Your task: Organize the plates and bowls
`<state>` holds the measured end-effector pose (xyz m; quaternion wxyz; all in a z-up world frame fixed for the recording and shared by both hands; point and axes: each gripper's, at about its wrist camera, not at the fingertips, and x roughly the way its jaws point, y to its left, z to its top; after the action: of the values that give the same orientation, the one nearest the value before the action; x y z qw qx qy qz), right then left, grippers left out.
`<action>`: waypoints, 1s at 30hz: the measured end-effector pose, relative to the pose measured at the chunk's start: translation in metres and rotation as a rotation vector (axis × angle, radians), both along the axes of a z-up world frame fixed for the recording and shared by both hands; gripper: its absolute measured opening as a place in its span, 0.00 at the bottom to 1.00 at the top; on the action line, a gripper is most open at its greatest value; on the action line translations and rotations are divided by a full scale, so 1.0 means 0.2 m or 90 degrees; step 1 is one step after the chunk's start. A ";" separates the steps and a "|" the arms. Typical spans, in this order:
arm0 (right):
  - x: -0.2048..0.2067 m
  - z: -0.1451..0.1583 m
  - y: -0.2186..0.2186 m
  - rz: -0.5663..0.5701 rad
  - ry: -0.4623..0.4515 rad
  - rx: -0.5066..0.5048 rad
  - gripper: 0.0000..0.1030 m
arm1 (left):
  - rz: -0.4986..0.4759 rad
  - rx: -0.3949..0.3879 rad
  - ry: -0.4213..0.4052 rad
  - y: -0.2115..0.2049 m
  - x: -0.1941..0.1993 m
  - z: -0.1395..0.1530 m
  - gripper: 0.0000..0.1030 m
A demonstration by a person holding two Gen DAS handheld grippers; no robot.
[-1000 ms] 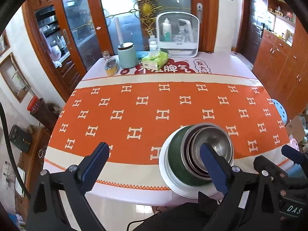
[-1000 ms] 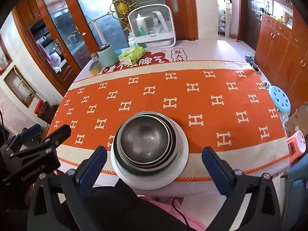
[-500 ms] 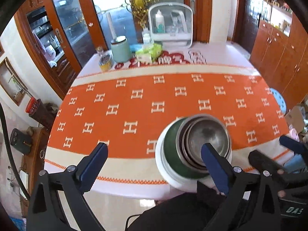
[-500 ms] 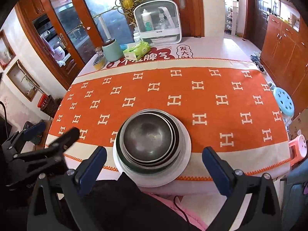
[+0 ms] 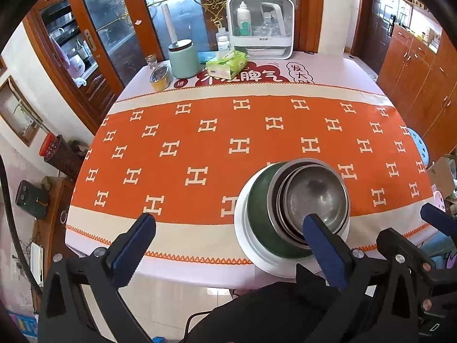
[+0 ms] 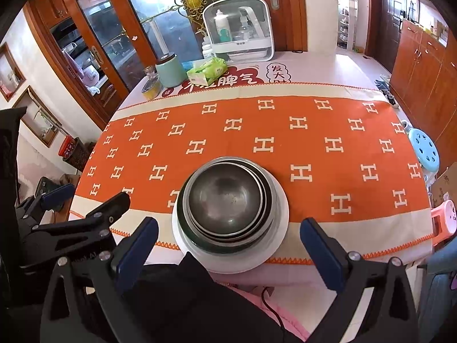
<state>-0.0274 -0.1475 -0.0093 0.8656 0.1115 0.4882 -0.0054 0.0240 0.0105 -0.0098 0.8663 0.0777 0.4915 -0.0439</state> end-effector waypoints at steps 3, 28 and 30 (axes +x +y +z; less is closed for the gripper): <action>-0.01 -0.01 0.00 -0.003 0.004 0.004 0.97 | 0.004 0.000 -0.004 0.00 -0.01 0.00 0.99; -0.02 -0.03 -0.04 -0.009 0.010 0.010 0.97 | 0.004 0.003 -0.019 -0.04 -0.01 0.02 0.99; -0.03 -0.03 -0.04 -0.009 0.011 0.010 0.97 | 0.005 0.003 -0.021 -0.05 -0.01 0.02 0.99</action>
<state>-0.0324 -0.1564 -0.0158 0.8604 0.1218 0.4947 -0.0089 0.0214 0.0006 -0.0058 0.8742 0.0784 0.4776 -0.0381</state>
